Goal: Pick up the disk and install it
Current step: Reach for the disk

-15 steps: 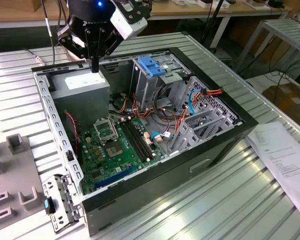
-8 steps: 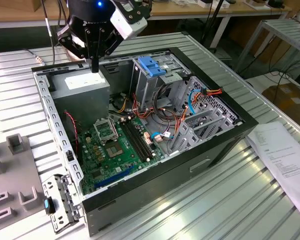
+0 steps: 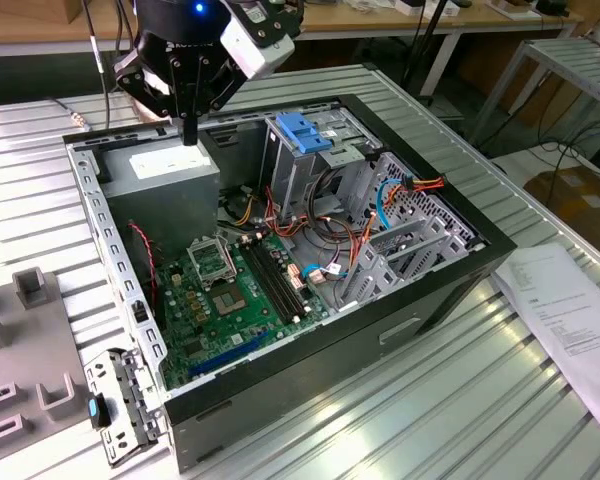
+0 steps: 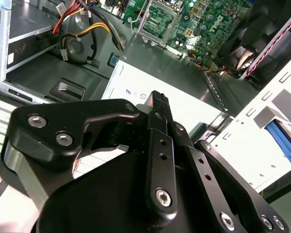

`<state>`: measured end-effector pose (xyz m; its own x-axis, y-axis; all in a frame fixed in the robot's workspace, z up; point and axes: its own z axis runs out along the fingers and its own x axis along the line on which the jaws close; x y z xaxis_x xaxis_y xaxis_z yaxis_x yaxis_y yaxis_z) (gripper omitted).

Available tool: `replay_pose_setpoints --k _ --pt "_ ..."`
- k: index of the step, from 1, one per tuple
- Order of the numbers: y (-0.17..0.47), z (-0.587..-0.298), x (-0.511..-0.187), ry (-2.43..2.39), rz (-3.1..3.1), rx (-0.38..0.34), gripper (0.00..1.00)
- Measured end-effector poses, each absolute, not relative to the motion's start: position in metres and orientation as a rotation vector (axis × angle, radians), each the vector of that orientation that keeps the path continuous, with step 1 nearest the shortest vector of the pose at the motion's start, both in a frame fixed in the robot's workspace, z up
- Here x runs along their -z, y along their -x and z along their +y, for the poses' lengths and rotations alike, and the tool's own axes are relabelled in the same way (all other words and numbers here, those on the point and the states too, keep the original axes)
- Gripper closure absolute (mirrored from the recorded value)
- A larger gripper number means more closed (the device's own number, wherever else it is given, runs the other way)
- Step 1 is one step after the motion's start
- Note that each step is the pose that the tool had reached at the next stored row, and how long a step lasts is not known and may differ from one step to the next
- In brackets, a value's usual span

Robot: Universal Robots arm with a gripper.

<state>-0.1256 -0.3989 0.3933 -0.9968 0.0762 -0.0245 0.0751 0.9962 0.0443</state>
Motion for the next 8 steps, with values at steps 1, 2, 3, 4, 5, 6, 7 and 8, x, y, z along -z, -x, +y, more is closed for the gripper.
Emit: replay_pose_setpoints --k 1,2,3,4,5,6,7,8 --pt "0.126 -0.399 -0.393 -0.118 3.112 -0.068 0.89" --pt "0.126 -0.399 -0.393 -0.118 3.113 -0.068 0.89" --pt "0.128 -0.399 -0.393 -0.118 3.112 -0.068 0.89" --pt "0.131 -0.399 -0.393 -0.118 3.113 -0.068 0.89" --pt "0.133 -0.399 -0.393 -0.118 3.112 -0.068 0.89" --pt "0.135 -0.399 -0.393 -0.118 3.112 -0.068 0.89" --pt "0.137 -0.399 -0.393 -0.118 3.112 -0.068 0.89" --pt "0.139 -0.399 -0.393 -0.118 3.112 -0.068 0.89"
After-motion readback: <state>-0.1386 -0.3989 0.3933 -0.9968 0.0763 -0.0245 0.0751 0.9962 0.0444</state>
